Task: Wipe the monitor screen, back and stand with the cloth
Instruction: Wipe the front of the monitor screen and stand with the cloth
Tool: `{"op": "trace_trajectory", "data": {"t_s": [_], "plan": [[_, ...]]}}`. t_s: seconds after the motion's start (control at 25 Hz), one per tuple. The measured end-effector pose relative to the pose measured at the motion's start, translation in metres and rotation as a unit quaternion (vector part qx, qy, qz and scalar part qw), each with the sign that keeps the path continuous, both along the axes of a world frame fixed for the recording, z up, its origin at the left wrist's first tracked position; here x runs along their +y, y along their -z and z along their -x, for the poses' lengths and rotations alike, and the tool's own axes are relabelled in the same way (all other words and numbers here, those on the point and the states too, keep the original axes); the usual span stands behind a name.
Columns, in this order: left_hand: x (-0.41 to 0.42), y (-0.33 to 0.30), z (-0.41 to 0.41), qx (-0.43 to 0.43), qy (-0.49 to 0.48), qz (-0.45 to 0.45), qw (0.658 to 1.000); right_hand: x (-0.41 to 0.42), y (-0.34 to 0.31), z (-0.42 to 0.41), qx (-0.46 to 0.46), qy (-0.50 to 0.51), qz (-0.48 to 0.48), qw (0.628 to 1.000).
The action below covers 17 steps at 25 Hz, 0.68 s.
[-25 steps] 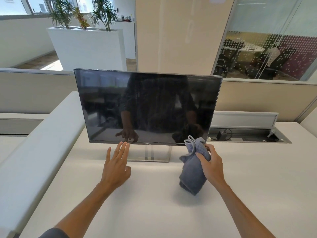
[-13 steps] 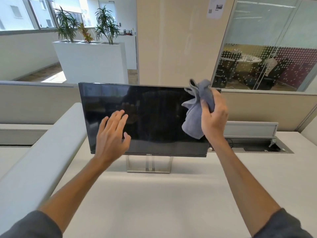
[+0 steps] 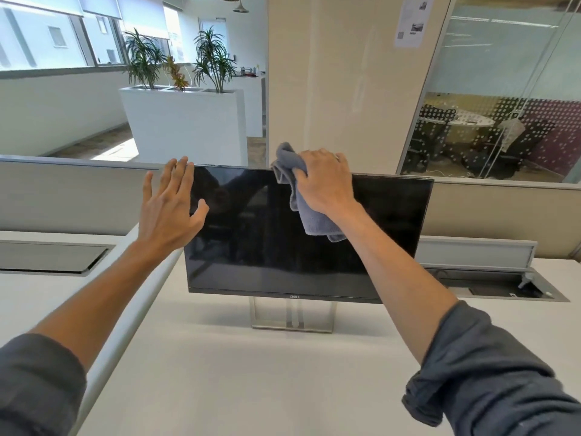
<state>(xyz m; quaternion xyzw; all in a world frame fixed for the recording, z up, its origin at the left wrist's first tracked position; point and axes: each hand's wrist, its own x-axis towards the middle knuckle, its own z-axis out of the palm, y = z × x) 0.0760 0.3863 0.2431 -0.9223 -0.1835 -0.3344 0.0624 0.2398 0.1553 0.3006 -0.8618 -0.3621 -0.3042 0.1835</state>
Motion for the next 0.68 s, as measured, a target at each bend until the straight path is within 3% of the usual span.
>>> {"op": "trace_trajectory", "data": {"t_s": [0.4, 0.68], "plan": [[0.005, 0.003, 0.002, 0.024, 0.025, 0.008, 0.999, 0.133, -0.014, 0.050, 0.030, -0.126, 0.104, 0.986], [0.006, 0.004, 0.000, 0.012, 0.022, 0.006, 1.000, 0.085, -0.017, 0.034, 0.047, -0.093, 0.076, 0.992]]}}
